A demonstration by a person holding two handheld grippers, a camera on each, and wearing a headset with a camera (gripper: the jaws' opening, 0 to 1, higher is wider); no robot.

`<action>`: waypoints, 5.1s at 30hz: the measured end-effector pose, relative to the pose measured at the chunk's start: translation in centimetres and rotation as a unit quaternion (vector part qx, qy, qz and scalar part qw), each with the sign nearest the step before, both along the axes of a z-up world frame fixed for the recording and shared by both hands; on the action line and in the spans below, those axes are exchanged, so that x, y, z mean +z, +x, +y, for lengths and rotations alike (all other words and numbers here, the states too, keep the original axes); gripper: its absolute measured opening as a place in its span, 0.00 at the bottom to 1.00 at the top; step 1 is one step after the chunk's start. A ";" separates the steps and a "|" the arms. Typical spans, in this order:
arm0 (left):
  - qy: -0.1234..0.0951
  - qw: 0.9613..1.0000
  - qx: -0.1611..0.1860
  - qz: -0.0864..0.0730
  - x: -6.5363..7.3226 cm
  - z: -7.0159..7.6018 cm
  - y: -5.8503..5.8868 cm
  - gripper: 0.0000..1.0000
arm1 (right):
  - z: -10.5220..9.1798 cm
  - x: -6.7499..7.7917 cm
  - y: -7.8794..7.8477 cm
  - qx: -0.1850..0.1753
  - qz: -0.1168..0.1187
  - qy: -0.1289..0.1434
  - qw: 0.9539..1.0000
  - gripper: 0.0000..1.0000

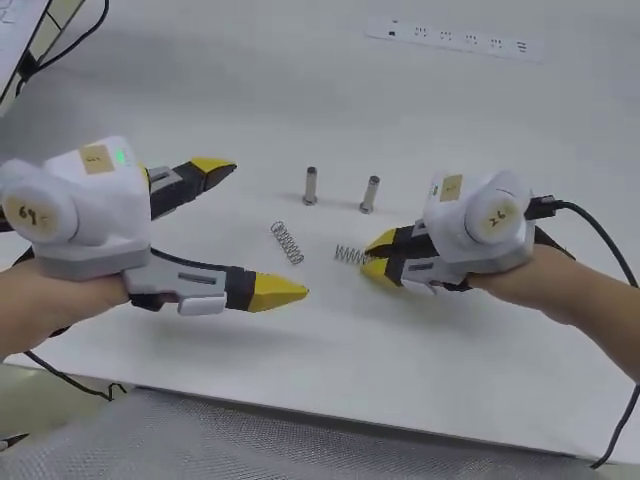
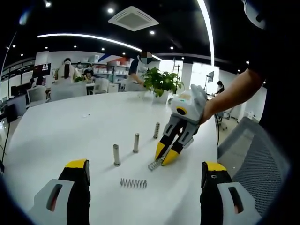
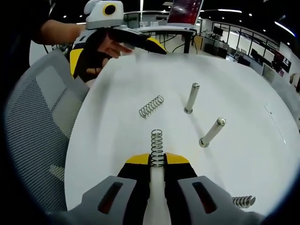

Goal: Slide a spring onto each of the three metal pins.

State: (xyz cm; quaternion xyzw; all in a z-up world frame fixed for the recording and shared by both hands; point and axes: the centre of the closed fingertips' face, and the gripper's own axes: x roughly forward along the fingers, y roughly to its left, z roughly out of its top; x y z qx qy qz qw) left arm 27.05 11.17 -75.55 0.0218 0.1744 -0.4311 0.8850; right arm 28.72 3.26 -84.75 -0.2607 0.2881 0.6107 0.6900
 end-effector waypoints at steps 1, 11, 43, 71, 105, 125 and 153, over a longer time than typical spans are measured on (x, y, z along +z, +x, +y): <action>-0.001 1.000 0.001 0.000 0.1 0.0 0.1 0.97 | 0.0 0.1 0.0 0.000 0.001 0.002 1.000 0.08; -0.009 1.000 -0.012 -0.006 0.6 -1.1 -0.4 0.94 | -0.7 1.9 0.1 -0.001 -0.005 0.015 1.000 0.08; -0.028 0.998 -0.054 -0.002 1.6 -3.8 -0.5 0.87 | -2.8 5.8 -0.7 0.016 -0.020 0.030 0.999 0.08; -0.034 0.991 -0.129 0.010 0.7 -8.4 -0.4 0.55 | -2.6 7.4 -1.9 0.060 -0.030 0.032 0.997 0.08; -0.049 0.983 -0.176 0.024 1.0 -11.0 -0.8 0.09 | -2.6 9.1 -3.0 0.091 -0.042 0.054 0.994 0.07; -0.055 0.981 -0.183 0.021 1.4 -11.0 -1.2 0.04 | -2.3 9.8 -3.4 0.094 -0.039 0.067 0.993 0.07; -0.073 0.976 -0.200 0.035 2.5 -11.0 -2.1 0.02 | -3.3 9.8 -4.0 0.081 -0.015 0.064 0.995 0.08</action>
